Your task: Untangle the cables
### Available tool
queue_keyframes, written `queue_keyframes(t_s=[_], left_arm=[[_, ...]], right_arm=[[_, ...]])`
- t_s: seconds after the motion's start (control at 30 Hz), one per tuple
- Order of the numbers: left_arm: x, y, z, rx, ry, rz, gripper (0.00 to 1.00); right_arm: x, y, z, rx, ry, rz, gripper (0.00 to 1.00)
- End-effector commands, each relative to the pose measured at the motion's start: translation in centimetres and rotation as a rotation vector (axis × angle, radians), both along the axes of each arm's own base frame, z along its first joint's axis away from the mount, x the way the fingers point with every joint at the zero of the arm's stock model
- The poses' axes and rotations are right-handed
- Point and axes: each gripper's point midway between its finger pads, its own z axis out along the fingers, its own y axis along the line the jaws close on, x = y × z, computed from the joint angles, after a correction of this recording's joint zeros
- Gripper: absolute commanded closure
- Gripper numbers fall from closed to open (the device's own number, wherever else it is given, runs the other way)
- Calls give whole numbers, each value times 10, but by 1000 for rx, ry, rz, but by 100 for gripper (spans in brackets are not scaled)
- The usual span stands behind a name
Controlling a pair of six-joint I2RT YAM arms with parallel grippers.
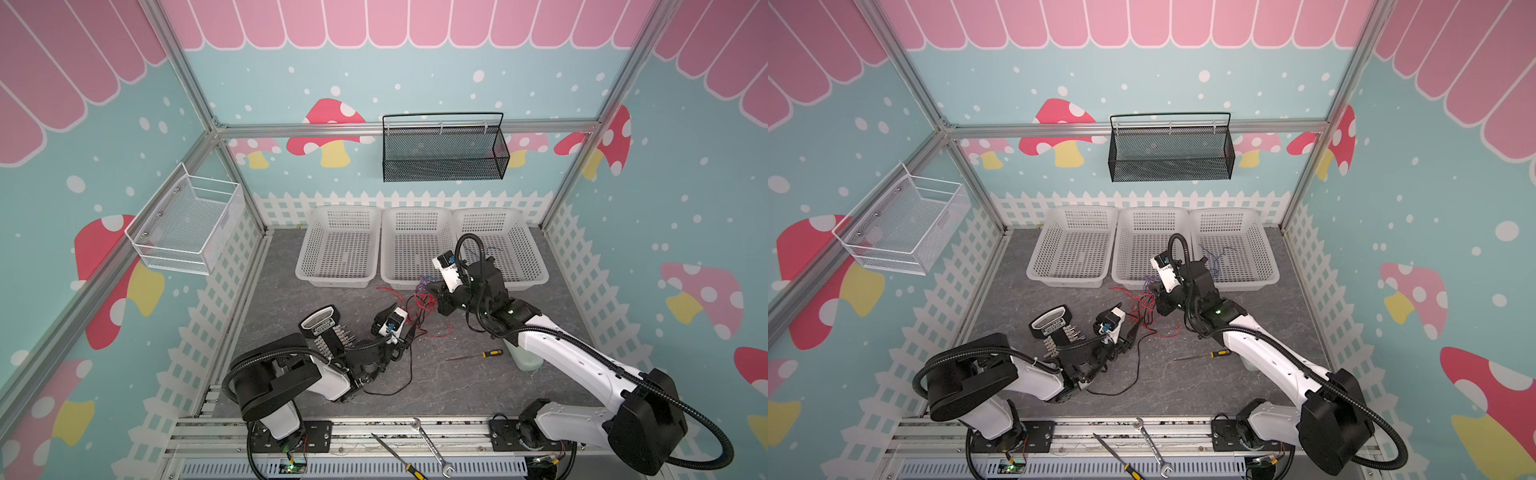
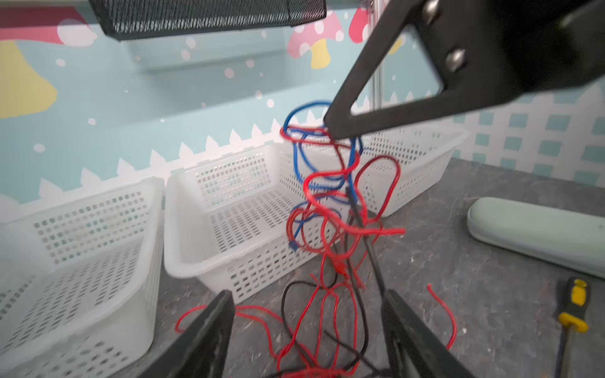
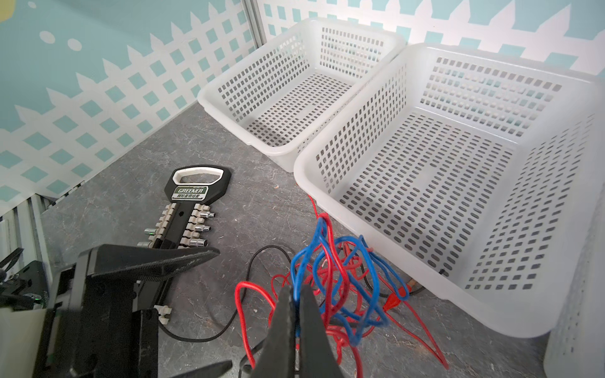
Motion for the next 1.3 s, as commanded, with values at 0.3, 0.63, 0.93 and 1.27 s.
queue_keyframes(t_s=[0.3,0.63,0.93,1.27], left_arm=[[6,-38,11,30,-21,-81,31],[19,-39,1,32,-6,-33,73],[22,-24,-8,11,31,2,100],[31,24,-19,-9,93,98,100]], right_arm=[[-5,15,24,73,-30,90,100],[-14,17,35,104,-41,127,100],[-2,-2,42,71,-76,-1,100],[18,-53,35,-104,-96,-225,100]])
